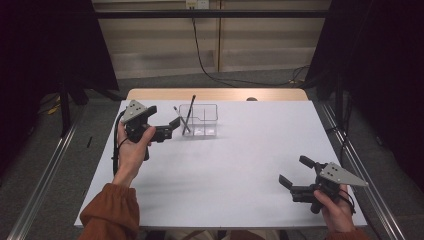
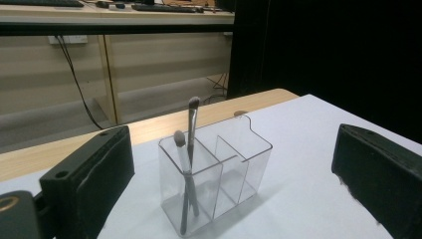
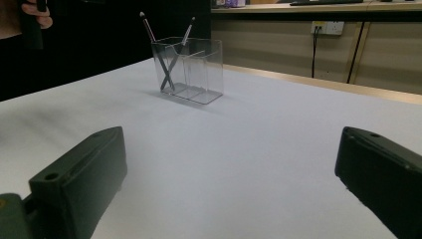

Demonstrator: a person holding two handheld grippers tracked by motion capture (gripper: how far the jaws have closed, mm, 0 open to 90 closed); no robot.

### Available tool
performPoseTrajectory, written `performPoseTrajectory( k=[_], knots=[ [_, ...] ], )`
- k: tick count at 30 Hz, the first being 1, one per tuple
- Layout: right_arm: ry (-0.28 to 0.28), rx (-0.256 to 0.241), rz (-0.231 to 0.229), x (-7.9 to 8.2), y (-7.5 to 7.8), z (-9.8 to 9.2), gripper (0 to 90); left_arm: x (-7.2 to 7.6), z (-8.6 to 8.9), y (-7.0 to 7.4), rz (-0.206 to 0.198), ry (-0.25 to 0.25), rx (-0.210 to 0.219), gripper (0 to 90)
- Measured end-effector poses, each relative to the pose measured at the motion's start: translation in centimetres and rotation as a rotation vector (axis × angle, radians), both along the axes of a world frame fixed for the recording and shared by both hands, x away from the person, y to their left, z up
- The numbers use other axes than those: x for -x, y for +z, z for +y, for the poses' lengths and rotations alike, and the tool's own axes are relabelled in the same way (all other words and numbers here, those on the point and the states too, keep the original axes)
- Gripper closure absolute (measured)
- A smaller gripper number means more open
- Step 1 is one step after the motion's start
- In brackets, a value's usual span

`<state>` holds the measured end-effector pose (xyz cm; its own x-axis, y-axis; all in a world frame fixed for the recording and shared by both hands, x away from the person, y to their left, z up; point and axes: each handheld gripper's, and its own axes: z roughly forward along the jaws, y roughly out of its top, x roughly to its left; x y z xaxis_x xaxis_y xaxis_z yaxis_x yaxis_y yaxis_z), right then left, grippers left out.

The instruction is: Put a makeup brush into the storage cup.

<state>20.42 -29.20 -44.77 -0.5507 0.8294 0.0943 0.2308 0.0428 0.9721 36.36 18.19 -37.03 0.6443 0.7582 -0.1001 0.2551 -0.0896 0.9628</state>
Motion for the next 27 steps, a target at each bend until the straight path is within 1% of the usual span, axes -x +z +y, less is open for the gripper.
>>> performPoseTrajectory(
  k=[2,5,6,7,9,10,13,14,17,26,27],
  knots=[
    [0.000,-0.001,-0.001,0.0,0.0,0.0,0.0,0.3,0.2,-0.1,0.003,0.001,0.008,3.0],
    [0.000,0.003,-0.003,0.1,0.0,0.0,0.0,0.6,0.5,-0.3,-0.009,0.003,0.005,3.1],
    [-0.002,0.002,-0.002,0.1,0.0,-0.1,0.0,0.8,0.5,-0.3,-0.011,0.002,0.010,3.1],
    [-0.003,0.001,-0.003,0.1,0.0,-0.1,0.0,1.0,0.6,-0.3,-0.013,0.004,0.001,3.1],
    [-0.005,0.002,-0.002,0.2,0.0,-0.1,0.0,1.3,0.7,-0.3,-0.018,0.002,0.006,3.1],
    [-0.005,0.003,-0.003,0.2,0.0,-0.1,0.0,1.6,0.8,-0.3,-0.018,-0.001,-0.001,3.2],
    [-0.006,0.004,-0.003,0.2,0.0,-0.1,0.0,2.2,1.1,-0.4,-0.024,0.002,-0.003,3.2],
    [-0.006,0.003,-0.002,0.2,0.0,-0.1,0.0,2.4,1.2,-0.5,-0.023,0.001,0.005,3.2],
    [-0.003,0.006,-0.004,0.2,0.0,-0.1,0.0,3.0,1.6,-0.7,-0.025,0.001,-0.006,3.2],
    [-0.004,0.009,-0.004,0.3,0.0,-0.1,0.0,4.5,2.6,-1.5,-0.019,0.007,0.004,2.9],
    [-0.005,0.010,-0.004,0.3,0.0,-0.1,0.0,4.7,2.8,-1.6,-0.019,0.008,-0.001,2.9]
  ],
)
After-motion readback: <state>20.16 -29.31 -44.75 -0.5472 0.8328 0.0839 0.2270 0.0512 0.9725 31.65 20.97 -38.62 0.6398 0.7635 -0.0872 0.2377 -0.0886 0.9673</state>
